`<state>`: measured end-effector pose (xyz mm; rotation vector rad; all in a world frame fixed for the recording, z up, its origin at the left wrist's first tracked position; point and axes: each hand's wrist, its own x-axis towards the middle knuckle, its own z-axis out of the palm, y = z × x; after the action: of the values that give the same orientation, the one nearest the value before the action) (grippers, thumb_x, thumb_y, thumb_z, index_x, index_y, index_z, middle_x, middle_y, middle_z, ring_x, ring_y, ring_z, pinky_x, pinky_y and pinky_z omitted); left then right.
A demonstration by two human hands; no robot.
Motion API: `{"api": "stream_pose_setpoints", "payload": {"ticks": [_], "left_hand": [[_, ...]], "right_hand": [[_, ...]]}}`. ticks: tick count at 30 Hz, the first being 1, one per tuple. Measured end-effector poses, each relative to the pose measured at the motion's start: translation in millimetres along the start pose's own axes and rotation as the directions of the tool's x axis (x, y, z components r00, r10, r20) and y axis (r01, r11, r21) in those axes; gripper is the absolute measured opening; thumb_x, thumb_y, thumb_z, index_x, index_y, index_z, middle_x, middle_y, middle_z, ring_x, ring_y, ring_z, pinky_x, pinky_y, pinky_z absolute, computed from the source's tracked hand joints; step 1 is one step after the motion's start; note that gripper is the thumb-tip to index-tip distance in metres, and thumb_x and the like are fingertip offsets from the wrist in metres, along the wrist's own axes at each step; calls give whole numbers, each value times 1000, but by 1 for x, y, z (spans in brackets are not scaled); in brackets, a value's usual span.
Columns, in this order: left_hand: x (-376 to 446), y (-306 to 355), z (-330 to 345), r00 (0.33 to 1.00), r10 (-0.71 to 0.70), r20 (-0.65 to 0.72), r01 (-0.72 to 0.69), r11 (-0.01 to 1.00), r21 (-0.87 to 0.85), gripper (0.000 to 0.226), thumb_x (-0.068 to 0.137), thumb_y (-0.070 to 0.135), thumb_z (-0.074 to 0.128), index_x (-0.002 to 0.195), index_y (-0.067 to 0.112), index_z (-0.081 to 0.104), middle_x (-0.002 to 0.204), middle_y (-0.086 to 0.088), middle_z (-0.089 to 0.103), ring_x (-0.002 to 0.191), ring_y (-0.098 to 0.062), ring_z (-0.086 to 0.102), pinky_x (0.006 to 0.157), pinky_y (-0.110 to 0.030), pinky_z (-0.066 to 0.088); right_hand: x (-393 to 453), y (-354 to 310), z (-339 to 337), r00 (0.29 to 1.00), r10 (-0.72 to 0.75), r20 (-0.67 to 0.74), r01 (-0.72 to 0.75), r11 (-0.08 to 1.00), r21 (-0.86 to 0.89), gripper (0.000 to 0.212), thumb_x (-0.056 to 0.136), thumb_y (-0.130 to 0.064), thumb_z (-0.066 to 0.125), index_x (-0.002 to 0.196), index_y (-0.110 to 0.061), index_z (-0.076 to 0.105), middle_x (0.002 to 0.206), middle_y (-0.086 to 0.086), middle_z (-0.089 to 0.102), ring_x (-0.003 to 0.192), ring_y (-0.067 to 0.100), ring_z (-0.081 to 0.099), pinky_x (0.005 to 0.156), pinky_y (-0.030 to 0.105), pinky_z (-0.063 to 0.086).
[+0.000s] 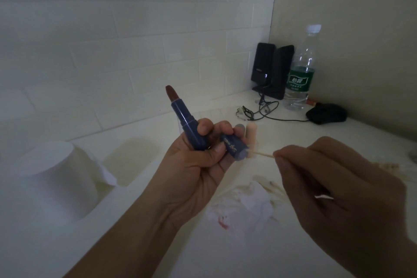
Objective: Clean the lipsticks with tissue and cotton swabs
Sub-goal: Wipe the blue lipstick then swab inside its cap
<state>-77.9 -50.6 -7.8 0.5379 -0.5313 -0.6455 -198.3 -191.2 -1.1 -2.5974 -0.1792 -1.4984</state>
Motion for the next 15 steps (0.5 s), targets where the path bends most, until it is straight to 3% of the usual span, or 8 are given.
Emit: {"api": "stream_pose_setpoints", "payload": {"ticks": [7,15], "left_hand": [[1,1,1,999,41,-23,-40,998,57,32,71,-20,43,77,11,48,82,-11,62,87,-26,69,77,-35,57],[1,-2,-1,998,48,-30,-47,997,58,33,67,-21,47,77,10,48,80,-11,62,86,-26,68,80,-37,57]], "right_hand": [[-1,-3,2,997,-30,76,24,997,76,18,84,-16,58,78,-9,73,63,0,55,56,5,31,57,8,34],[1,0,2,996,10,84,-5,998,-63,25,85,-20,50,78,-7,70,59,-1,54,44,5,36,65,1,31]]}}
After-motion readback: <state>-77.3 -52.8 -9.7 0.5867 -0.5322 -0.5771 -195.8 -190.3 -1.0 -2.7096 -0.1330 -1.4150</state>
